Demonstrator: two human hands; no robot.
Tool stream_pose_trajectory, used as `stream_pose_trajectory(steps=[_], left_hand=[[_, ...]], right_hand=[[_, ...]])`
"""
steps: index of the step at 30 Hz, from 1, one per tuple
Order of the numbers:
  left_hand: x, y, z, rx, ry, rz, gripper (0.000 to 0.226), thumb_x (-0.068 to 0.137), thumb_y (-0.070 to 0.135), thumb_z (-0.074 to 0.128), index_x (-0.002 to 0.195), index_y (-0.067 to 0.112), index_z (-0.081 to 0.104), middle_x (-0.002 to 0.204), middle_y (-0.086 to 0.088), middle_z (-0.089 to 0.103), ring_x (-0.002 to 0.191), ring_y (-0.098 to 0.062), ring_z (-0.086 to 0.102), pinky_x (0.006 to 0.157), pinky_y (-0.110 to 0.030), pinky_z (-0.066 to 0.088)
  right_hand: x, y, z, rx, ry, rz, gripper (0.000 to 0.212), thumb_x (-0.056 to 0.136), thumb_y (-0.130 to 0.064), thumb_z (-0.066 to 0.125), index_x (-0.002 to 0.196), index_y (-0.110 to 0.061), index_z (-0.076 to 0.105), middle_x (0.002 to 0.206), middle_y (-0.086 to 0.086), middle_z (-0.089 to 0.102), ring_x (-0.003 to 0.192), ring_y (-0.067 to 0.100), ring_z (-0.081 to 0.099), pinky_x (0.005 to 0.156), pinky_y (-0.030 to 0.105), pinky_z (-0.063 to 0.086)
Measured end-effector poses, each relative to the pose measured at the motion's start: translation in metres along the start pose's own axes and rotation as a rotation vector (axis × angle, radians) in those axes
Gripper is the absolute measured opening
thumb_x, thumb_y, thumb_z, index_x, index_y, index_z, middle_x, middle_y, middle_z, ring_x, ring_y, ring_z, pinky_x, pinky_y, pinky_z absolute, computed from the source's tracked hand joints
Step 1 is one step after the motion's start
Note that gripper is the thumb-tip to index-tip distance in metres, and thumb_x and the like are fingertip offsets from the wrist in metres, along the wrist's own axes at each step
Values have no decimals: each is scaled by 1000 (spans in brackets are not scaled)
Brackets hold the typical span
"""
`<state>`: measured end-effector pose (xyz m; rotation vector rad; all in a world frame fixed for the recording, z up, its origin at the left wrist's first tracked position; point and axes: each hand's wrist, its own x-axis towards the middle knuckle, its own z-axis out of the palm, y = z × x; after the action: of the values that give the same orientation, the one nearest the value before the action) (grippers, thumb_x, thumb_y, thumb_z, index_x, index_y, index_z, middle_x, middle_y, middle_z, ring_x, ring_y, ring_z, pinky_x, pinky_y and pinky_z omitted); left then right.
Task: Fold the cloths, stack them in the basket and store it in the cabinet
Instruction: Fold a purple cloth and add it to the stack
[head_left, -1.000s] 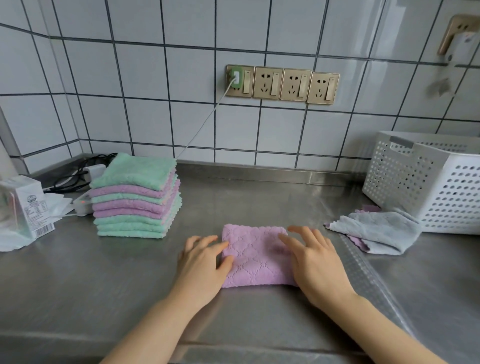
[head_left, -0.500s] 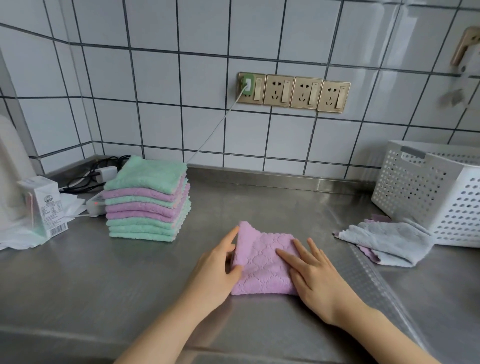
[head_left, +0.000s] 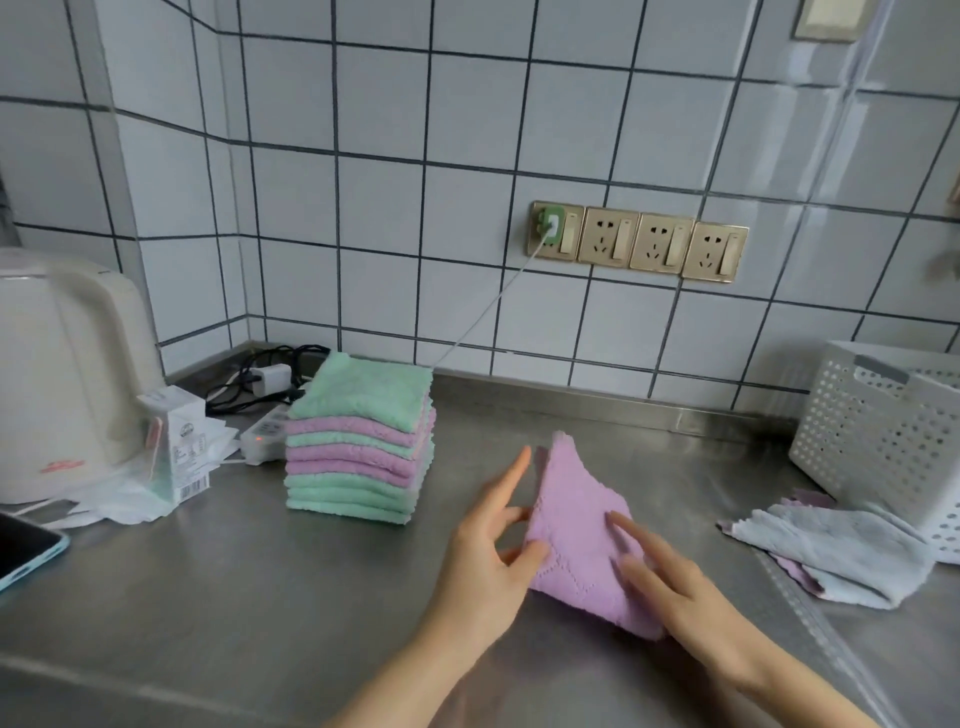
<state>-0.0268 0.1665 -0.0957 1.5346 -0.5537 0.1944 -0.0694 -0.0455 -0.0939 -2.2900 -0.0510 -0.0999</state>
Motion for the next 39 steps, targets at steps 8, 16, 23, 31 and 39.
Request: stream_pose_trajectory(steps=[8,16,23,31,39], left_hand=[[73,64,-98,198,70,310,53,81,-15,59,98,34,70,136,12,50,125,1,47,94,-20,46],[150,45,-211,477,284,125,42,87,-13,52,104,20,69,142,0,48,129,-14,46,103,-18,36],[131,-4,-228,328,206,-266,32,88,9,64,120,5,63,151,2,36,134,-15,38,108,-33,36],[128,-4,-228,651,187,-21,37,89,-6,54,125,3,59,140,-3,50,127,-11,45,105,-22,32],[128,18,-224,872,62,-204,33,99,19,43,127,9,59,135,-3,55,124,-19,49,96,-23,34]], right_hand=[[71,-113,34,802,129,-48,48,92,-6,54,126,-40,53,101,-2,57,84,7,58,71,32,55],[176,-209,89,456,324,-269,46,81,2,54,124,-13,59,116,-1,59,113,22,58,99,41,48],[198,-181,126,286,64,-63,52,85,1,48,136,-9,48,134,13,51,119,26,52,103,37,44],[207,-173,126,238,137,-162,45,86,-4,52,130,-13,55,129,10,51,115,24,54,101,37,46],[188,-170,91,-49,-3,-94,43,90,-29,53,132,-16,54,134,11,52,127,27,43,107,37,35]])
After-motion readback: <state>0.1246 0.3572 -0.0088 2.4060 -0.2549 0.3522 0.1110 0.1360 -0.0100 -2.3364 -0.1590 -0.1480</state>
